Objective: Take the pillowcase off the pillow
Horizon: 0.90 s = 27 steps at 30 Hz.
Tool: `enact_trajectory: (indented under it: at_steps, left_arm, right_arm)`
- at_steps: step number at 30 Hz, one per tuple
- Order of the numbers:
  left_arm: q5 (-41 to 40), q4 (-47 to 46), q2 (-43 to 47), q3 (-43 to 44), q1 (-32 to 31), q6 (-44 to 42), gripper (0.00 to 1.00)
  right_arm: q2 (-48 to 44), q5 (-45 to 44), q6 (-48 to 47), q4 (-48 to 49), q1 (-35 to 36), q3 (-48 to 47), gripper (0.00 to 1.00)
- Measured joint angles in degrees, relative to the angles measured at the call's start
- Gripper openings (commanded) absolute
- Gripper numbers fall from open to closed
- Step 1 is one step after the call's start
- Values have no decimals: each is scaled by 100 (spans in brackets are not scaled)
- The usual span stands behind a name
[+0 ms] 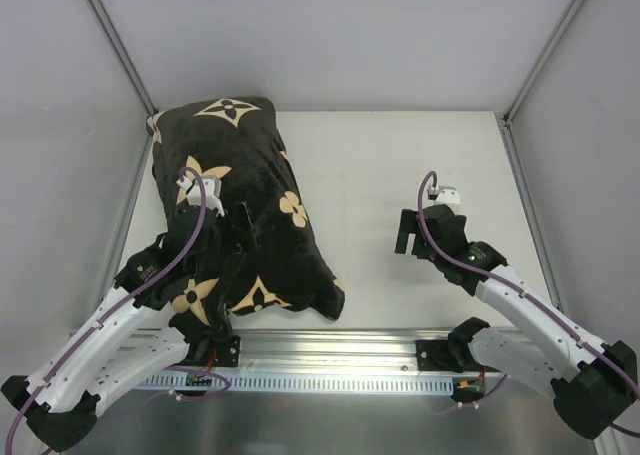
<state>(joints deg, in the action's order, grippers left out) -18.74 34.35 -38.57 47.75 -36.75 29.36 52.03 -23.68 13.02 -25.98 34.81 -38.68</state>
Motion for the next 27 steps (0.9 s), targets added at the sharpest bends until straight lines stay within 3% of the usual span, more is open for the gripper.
enact_trajectory:
  at_steps: [14, 22, 24, 25, 27]
  left_arm:
    - [98, 157, -219, 61, 0, 2, 99]
    - [643, 197, -872, 105, -2, -44, 99]
    - [745, 192, -1185, 105, 0, 0, 90]
    - [778, 184, -1327, 105, 0, 31, 68]
    - [782, 175, -1510, 105, 0, 127, 40]
  right_arm:
    - [-120, 157, -4, 37, 0, 37, 96]
    - [-72, 1307, 37, 595, 229, 195, 96]
    - [140, 1705, 105, 951, 597, 192, 96]
    - [330, 1906, 142, 1106, 824, 179, 96]
    - [750, 2267, 208, 1370, 1204, 94, 96]
